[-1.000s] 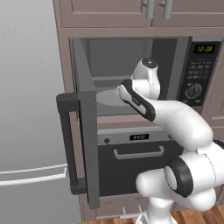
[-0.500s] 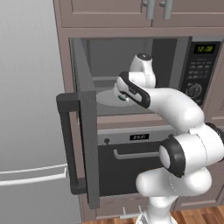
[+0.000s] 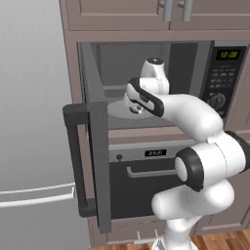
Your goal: Pick the mug from the counter and place it inside the microwave. Then close the microwave.
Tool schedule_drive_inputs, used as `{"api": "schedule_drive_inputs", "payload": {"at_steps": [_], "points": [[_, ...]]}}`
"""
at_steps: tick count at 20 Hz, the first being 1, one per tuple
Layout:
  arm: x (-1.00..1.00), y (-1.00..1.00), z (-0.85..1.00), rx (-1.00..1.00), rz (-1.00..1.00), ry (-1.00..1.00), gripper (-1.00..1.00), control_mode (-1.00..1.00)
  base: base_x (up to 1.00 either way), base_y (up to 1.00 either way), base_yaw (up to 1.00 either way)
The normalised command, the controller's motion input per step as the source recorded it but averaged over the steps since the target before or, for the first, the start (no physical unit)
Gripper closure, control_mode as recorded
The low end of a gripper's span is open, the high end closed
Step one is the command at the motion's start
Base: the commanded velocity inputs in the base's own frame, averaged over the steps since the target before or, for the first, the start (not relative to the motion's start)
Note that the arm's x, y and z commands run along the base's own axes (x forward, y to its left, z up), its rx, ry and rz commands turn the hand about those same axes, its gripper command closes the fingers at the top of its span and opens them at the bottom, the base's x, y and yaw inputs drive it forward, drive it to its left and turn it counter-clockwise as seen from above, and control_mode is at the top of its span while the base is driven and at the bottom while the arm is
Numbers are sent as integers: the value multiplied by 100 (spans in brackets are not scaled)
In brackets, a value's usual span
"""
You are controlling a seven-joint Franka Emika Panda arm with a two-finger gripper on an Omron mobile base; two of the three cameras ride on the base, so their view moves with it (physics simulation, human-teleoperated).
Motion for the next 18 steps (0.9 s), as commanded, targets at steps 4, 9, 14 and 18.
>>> {"api": "schedule_drive_inputs", "payload": {"at_steps": [4,9,14,18], "points": [[0,8,-26,-1,0,0,100,-100,0,0,0],[6,2,-6,-1,0,0,100,-100,0,0,0],[16,0,0,0,0,2,100,-100,0,0,0],[35,0,0,0,0,6,100,-100,0,0,0]]}}
